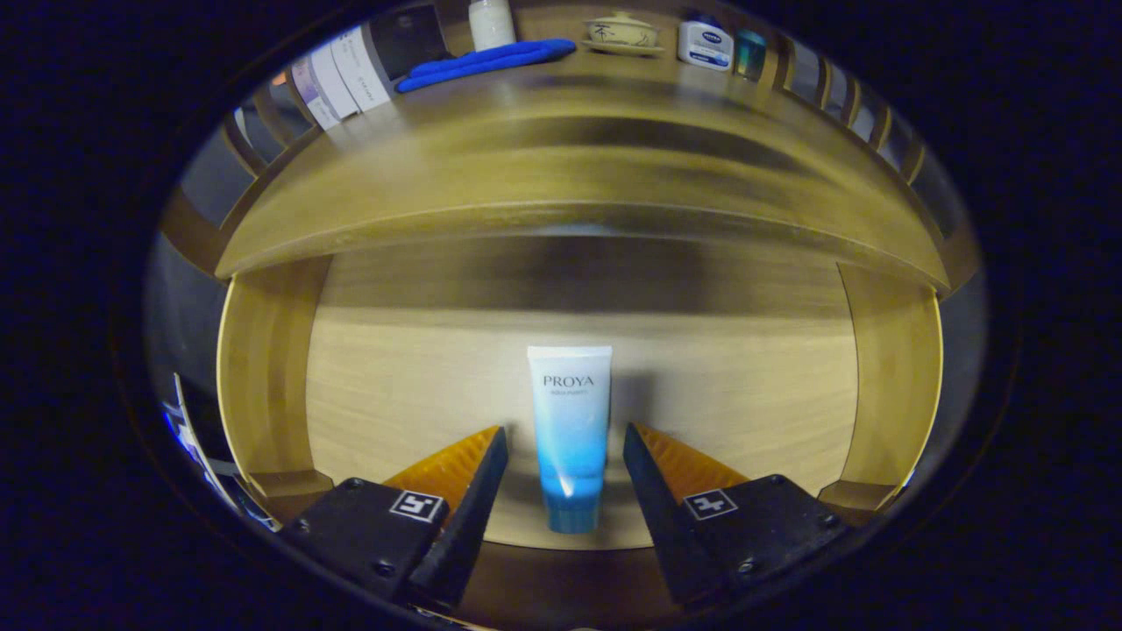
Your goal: Pull open the drawer, take out the items inside it, and place them on the countertop above the cabinet.
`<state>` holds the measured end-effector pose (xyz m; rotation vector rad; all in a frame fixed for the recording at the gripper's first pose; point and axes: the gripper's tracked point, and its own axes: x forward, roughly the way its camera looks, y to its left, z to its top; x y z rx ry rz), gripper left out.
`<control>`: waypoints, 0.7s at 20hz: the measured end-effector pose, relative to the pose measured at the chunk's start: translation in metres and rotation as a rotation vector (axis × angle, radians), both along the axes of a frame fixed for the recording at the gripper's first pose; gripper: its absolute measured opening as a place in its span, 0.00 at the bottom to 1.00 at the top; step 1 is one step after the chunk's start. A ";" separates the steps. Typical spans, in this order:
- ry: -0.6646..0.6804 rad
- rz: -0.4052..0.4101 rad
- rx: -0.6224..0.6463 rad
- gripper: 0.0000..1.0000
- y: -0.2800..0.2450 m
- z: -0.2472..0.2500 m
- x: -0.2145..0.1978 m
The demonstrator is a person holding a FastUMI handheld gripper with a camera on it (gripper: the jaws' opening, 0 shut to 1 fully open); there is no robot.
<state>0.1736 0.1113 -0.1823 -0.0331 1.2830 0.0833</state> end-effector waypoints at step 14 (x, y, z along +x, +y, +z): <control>-0.076 0.021 0.074 0.46 0.005 0.060 -0.019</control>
